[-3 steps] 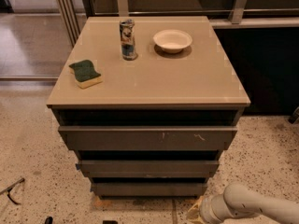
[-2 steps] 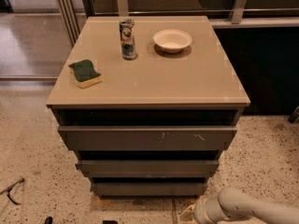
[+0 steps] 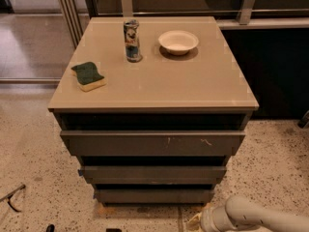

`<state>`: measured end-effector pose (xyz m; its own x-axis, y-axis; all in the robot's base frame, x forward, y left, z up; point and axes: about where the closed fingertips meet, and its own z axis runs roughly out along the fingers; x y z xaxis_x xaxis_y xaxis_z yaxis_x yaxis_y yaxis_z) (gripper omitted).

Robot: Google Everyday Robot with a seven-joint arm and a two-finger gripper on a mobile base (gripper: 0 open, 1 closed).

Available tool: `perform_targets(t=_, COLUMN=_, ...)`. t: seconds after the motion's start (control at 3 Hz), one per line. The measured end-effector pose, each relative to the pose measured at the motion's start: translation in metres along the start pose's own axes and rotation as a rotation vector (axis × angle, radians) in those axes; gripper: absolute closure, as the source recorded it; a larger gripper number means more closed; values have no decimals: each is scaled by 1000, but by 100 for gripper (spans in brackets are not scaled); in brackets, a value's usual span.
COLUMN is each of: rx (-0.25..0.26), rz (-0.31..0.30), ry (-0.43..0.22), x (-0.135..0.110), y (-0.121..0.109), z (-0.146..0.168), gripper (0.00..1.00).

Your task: Open bottom drawer

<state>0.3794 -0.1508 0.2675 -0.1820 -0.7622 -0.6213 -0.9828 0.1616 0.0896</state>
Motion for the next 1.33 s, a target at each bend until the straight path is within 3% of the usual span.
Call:
perform_targets(t=0.67, rx=76, rz=-114, ry=21, x=8, y=-17, z=20, gripper=4)
perform_targets(t=1.33, rx=128, rz=-192, ry=10, x=3, y=-60, z=45, gripper=0)
